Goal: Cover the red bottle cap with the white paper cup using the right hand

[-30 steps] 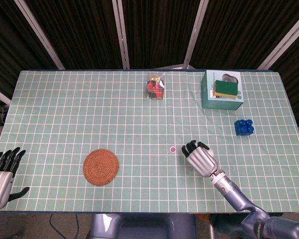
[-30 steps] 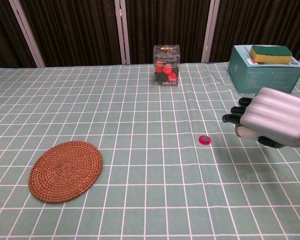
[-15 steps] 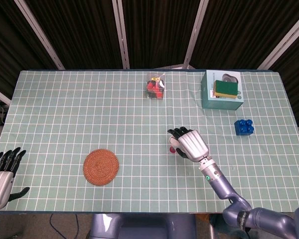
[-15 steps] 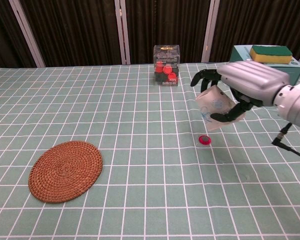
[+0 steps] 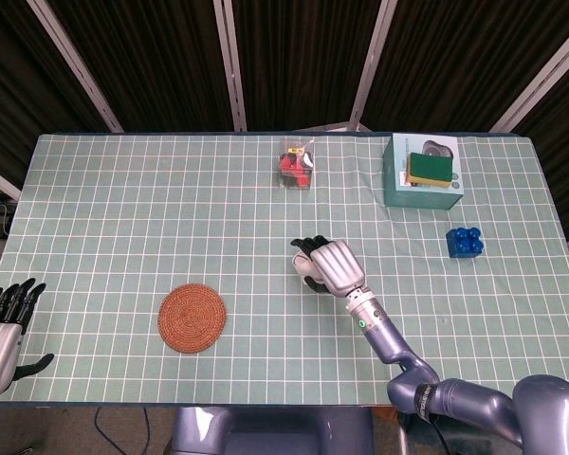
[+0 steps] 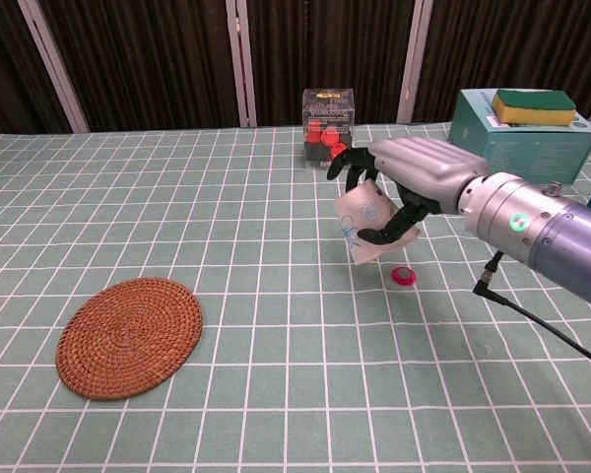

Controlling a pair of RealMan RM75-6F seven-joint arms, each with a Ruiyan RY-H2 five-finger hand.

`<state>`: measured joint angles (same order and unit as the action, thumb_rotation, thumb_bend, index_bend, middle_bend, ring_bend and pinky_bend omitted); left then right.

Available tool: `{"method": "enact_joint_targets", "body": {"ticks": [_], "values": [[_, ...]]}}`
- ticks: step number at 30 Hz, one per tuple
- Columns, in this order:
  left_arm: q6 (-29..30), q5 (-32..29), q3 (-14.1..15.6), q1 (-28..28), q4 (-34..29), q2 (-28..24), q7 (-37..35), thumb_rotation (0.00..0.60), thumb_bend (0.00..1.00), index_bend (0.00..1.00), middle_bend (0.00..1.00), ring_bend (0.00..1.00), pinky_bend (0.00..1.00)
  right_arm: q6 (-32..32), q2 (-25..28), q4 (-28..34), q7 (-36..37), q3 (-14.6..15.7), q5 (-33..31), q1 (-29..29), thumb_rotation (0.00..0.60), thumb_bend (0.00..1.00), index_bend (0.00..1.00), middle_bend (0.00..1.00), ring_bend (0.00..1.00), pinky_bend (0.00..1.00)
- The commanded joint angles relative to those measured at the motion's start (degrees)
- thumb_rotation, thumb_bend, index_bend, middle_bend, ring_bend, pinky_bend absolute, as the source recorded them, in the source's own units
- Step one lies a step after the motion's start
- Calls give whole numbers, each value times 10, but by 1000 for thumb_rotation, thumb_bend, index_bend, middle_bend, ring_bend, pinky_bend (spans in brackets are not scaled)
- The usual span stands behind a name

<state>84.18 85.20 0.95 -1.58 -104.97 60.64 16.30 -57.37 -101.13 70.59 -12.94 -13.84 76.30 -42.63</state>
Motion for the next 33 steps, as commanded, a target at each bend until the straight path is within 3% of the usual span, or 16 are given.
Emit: {"method": "enact_joint_targets", "body": {"ticks": [1,7,15,33], "values": [[-1,-3,-1,-1,1,0,-1,600,0,0,0,0,0,2,-5,-8,1,1,-3,-3,600,342,230,427,292,597],[-3,-4,0,-1,0,0,2,600,0,0,0,0,0,5,-1,-11,11,7,-6,-1,600,325,229,422,244,524],[1,-1,2,1,-3,-1,2,600,0,0,0,0,0,34,27,11,39,17,-17,2,600,285,204,233,86,379],[6,9,6,3,-7,-2,3,600,0,0,0,0,0,22,90,68,59,58,8,31,600,274,138,175,61,333]]}}
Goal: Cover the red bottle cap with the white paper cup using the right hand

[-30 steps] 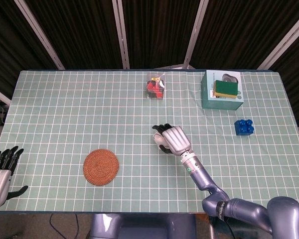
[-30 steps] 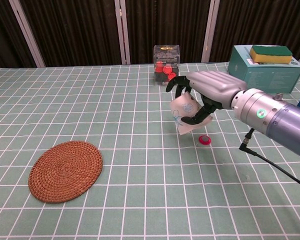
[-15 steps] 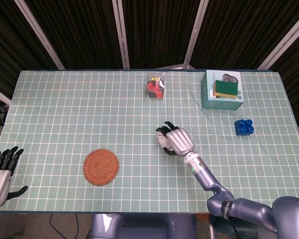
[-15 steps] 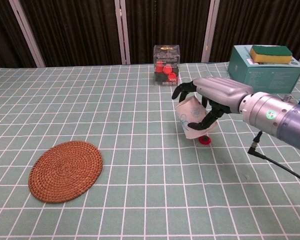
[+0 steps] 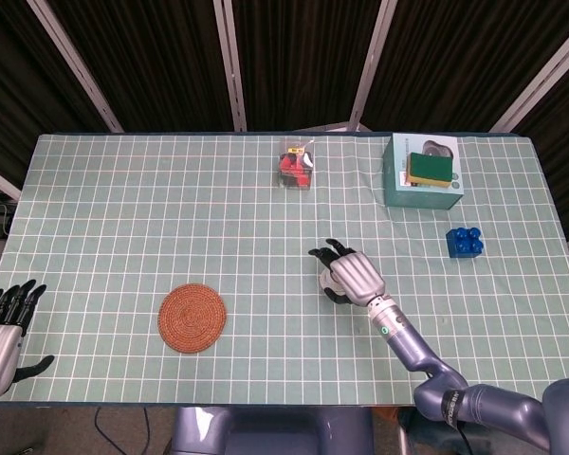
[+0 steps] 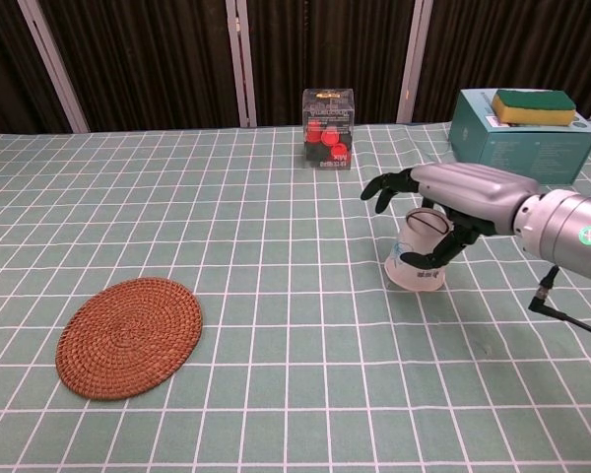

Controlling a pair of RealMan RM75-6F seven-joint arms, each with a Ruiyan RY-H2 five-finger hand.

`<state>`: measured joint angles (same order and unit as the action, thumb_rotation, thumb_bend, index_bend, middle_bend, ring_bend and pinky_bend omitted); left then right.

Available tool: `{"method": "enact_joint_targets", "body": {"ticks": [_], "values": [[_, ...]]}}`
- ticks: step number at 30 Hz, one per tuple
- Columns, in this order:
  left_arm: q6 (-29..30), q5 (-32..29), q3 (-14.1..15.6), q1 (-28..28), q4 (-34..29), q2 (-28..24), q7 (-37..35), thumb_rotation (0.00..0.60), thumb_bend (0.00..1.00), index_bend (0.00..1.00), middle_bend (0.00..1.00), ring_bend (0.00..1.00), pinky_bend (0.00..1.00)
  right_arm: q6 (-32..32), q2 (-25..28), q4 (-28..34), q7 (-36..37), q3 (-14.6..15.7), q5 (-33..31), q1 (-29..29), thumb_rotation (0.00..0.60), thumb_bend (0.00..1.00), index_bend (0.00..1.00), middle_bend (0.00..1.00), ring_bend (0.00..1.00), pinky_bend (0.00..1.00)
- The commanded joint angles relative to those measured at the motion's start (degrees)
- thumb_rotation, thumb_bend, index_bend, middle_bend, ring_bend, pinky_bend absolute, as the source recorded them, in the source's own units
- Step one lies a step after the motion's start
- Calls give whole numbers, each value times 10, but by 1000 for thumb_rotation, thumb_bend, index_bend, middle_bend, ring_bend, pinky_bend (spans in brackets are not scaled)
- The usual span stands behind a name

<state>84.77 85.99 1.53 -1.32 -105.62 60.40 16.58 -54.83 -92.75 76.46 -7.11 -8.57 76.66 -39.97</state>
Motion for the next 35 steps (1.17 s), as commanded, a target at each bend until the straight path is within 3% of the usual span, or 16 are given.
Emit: {"method": "enact_joint_targets", "body": {"ticks": [1,11,13,15,18,27,35], "values": [[1,2,1,0,-1,0,0,600,0,0,0,0,0,-9,10,17,1,8,10,6,600,273,132,167,57,330],[13,20,5,5,-5,-7,-10,600,0,0,0,0,0,-82,84,109,14,8,47,40,600,222,94,144,37,278],[21,29,7,8,-4,-9,-15,600,0,0,0,0,0,-114,117,127,24,9,60,59,600,169,82,131,19,219],[27,37,8,10,-3,-11,-20,600,0,0,0,0,0,-148,143,129,31,15,82,77,600,79,51,89,1,86],[37,49,8,12,3,-10,-23,600,0,0,0,0,0,-200,184,123,34,25,107,108,600,2,6,12,0,0],[50,73,5,12,25,3,-35,600,0,0,0,0,0,-320,269,115,63,51,98,220,600,0,2,0,0,0],[61,82,3,13,33,-2,-61,600,0,0,0,0,0,-383,265,59,95,71,101,290,600,0,0,0,0,0]]}}
